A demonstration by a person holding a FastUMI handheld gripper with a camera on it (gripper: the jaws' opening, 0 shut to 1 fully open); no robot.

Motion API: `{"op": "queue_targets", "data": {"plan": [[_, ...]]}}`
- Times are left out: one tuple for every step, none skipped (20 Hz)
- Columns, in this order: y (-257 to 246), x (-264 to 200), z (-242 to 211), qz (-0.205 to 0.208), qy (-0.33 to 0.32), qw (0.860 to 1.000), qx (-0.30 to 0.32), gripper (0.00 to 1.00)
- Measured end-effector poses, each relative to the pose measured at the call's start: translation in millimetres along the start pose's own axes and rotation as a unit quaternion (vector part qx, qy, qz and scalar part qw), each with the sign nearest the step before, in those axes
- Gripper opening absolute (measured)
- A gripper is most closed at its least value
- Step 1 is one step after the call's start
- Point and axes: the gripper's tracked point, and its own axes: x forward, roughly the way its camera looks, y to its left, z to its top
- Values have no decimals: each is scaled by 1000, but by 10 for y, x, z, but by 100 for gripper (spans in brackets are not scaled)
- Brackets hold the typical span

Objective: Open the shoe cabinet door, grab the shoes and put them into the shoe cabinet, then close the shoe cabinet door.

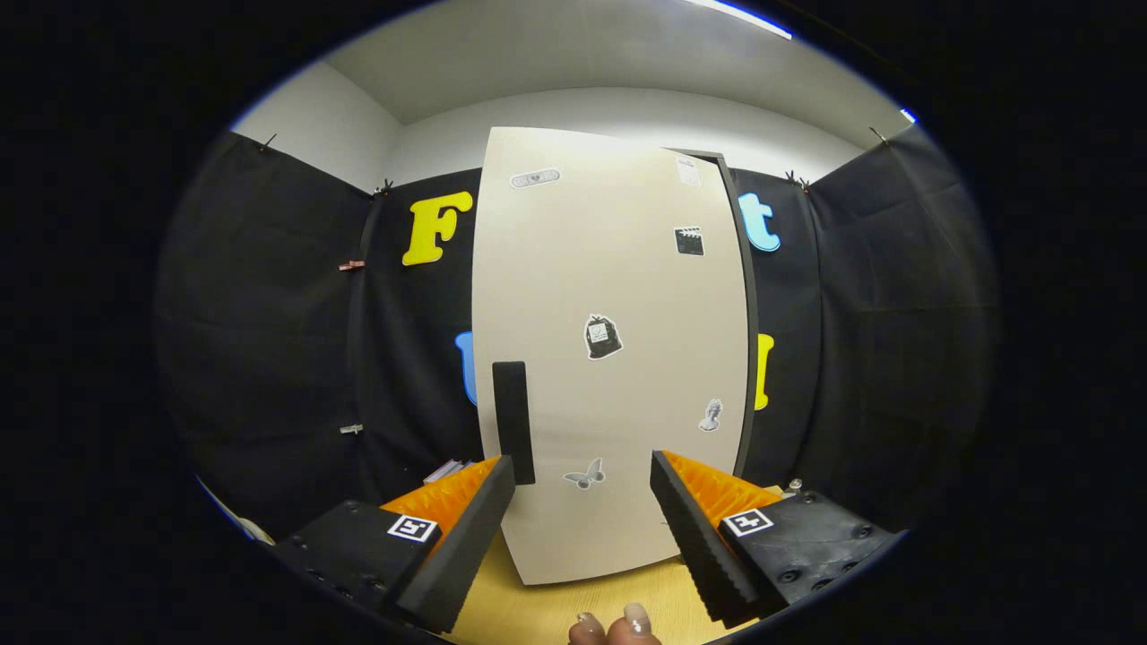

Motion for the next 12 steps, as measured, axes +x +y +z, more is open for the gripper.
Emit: {"op": "queue_targets", "data": {"plan": [[-18, -19, -12, -1, 0, 1000, 1, 99], [-46, -27, -28, -2, 0, 1000, 1, 99], [-55, -32, -30, -2, -1, 1000, 0, 99], [-66, -34, -39, -3, -1, 1000, -1, 99], [-69, -36, -40, -3, -1, 1000, -2, 99], [-79, -40, -47, -4, 1, 1000, -3, 99], [-87, -41, -59, -5, 2, 1000, -3, 99], [-102, -46, -67, -7, 2, 1000, -2, 99], [-107, -52, -69, -7, 2, 1000, -2, 99], [-113, -57, -61, -7, 1, 1000, -1, 99], [-110, -57, -62, -7, 1, 1000, -2, 99], [-110, -65, -65, -6, 0, 1000, -3, 99]]}}
